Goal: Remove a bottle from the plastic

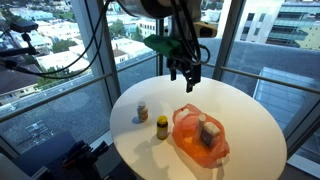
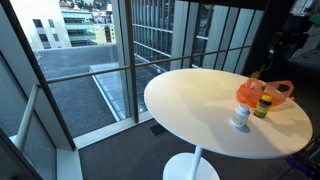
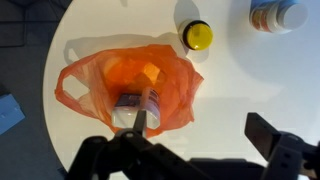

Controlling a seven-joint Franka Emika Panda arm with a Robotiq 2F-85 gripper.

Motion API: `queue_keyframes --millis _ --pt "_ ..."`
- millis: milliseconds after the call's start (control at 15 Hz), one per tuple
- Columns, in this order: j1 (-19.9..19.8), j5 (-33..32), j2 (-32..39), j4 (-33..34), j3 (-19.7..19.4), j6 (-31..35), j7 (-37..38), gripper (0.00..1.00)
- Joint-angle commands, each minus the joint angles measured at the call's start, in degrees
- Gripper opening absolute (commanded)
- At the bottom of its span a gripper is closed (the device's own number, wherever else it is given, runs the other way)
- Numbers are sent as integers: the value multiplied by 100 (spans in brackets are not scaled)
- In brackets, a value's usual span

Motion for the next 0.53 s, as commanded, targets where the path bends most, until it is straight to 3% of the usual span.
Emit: queue_keyframes --millis 0,467 --pt "-24 1 61 64 -6 -20 -5 100" --pt "-38 -13 192 165 -29 107 66 100"
